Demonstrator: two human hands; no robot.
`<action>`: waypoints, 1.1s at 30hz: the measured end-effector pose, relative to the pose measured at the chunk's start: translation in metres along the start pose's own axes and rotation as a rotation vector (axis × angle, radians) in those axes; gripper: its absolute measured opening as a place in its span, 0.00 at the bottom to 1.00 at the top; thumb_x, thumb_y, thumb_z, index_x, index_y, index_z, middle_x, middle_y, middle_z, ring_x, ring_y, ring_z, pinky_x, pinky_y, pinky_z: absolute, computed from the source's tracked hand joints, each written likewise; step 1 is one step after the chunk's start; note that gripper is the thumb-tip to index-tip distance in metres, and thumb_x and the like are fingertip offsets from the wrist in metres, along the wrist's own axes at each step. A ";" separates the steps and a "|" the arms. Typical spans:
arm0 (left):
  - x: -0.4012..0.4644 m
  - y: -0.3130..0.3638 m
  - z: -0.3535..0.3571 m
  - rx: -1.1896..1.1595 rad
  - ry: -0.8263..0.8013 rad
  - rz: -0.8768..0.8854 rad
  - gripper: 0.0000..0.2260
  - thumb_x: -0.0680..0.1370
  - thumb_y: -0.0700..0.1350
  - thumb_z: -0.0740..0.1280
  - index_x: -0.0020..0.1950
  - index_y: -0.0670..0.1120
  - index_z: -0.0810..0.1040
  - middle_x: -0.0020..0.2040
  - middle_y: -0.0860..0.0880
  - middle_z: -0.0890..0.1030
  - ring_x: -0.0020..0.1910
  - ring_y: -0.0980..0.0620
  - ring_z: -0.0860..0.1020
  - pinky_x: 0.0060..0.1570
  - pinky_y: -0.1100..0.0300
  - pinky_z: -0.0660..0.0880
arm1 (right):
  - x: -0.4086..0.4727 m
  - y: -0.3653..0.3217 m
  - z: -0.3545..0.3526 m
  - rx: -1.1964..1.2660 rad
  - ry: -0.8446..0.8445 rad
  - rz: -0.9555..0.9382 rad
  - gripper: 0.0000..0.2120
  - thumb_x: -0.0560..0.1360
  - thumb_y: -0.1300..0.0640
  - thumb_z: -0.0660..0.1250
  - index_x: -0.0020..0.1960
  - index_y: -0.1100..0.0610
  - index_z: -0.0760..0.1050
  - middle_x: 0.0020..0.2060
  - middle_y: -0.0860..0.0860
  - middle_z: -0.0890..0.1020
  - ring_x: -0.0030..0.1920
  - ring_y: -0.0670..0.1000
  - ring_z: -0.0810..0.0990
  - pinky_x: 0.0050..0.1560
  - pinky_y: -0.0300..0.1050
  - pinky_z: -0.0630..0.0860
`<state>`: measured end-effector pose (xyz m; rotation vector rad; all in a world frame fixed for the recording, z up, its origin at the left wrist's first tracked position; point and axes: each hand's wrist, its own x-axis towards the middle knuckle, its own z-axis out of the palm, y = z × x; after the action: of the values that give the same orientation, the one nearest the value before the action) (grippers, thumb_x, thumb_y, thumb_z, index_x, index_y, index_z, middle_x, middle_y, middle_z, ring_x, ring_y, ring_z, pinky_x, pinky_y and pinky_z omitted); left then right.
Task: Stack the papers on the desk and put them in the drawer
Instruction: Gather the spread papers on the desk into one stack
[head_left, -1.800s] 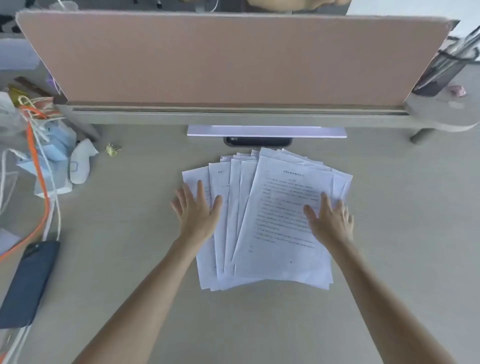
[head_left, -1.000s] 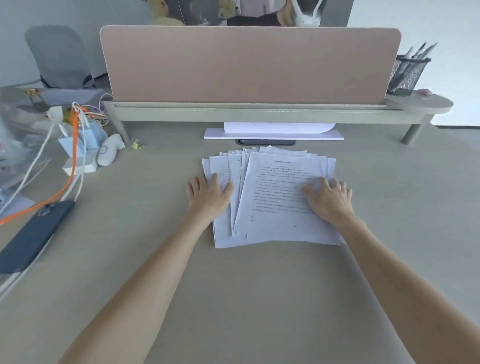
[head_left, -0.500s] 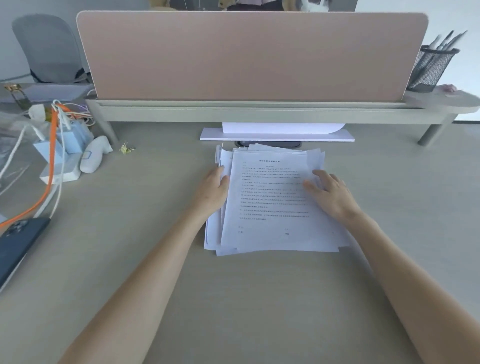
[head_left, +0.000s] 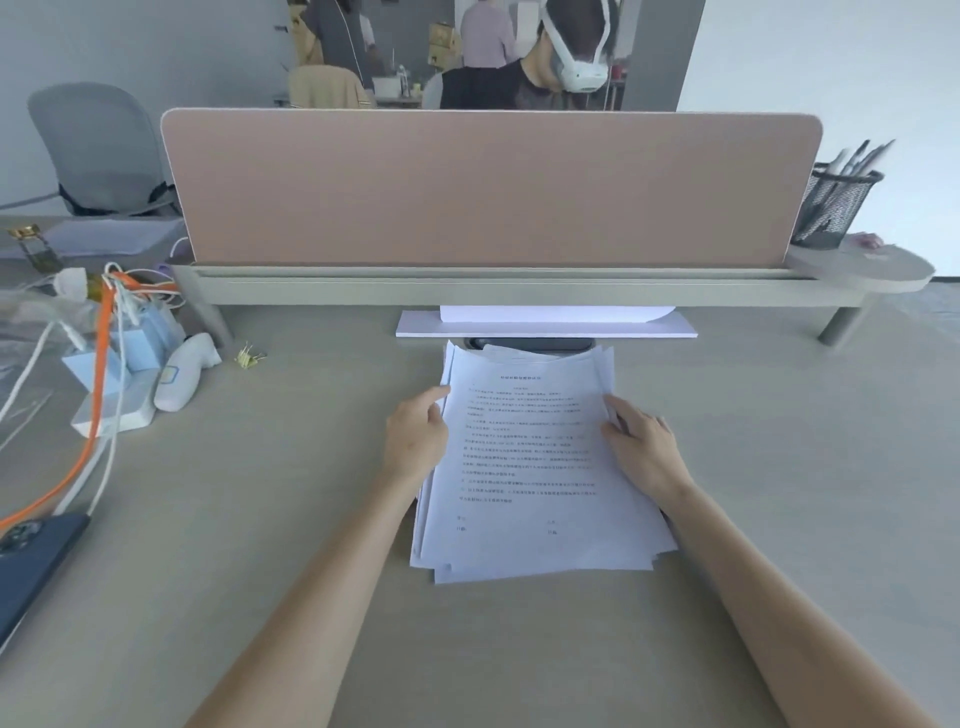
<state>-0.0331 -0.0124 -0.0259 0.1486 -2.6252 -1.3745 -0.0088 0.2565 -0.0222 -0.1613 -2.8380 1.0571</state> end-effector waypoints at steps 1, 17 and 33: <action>0.000 0.000 0.000 -0.007 0.012 -0.005 0.22 0.80 0.35 0.52 0.69 0.48 0.76 0.43 0.45 0.79 0.33 0.52 0.73 0.22 0.73 0.65 | 0.000 0.000 -0.001 0.041 -0.004 0.010 0.17 0.80 0.62 0.58 0.67 0.59 0.74 0.44 0.61 0.79 0.56 0.63 0.75 0.58 0.48 0.64; -0.014 0.003 -0.003 0.146 0.100 -0.013 0.14 0.76 0.34 0.60 0.50 0.43 0.84 0.45 0.48 0.86 0.46 0.46 0.81 0.46 0.58 0.77 | -0.005 0.003 0.016 -0.215 0.202 0.068 0.14 0.76 0.65 0.56 0.43 0.59 0.80 0.37 0.55 0.74 0.40 0.61 0.71 0.41 0.50 0.64; -0.023 0.028 -0.015 -0.052 -0.042 -0.234 0.09 0.72 0.37 0.65 0.34 0.45 0.68 0.31 0.48 0.69 0.30 0.47 0.67 0.33 0.58 0.69 | -0.012 -0.003 -0.017 0.044 0.126 0.096 0.14 0.72 0.65 0.59 0.33 0.55 0.58 0.30 0.53 0.61 0.34 0.54 0.57 0.36 0.48 0.53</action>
<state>-0.0081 -0.0050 0.0032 0.4364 -2.6724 -1.5308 0.0053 0.2634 -0.0082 -0.3507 -2.7168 1.0853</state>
